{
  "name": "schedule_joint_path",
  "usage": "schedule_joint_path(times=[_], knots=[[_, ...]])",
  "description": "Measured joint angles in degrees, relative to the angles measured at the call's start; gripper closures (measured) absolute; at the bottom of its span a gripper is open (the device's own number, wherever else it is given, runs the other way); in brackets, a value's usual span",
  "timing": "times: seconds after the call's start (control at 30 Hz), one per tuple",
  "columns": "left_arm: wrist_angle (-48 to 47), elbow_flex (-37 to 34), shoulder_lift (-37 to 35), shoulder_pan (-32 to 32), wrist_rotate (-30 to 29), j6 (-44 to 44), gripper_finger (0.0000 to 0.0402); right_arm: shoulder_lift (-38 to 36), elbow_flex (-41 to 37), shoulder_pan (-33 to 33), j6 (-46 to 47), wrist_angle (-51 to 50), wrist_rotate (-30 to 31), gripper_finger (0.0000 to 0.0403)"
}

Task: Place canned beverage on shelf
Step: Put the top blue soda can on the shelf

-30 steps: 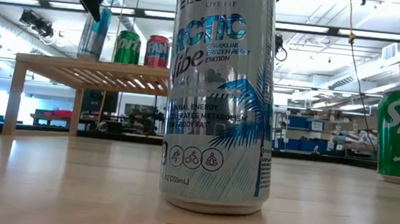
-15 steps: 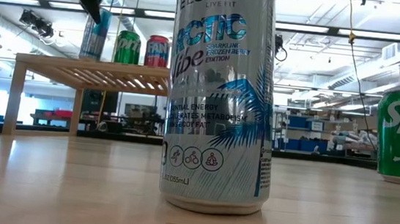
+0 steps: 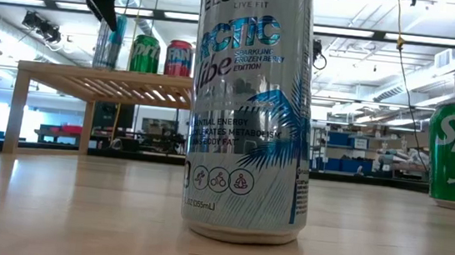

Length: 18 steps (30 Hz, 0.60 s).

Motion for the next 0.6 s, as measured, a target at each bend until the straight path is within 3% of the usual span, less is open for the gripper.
schedule_joint_path(times=[0.6], knots=[[-0.83, 0.00, 1.81, 2.19, -0.40, -5.06, 0.0147, 0.00, 0.00, 1.38, 1.01, -0.07, -0.05, 0.0084]])
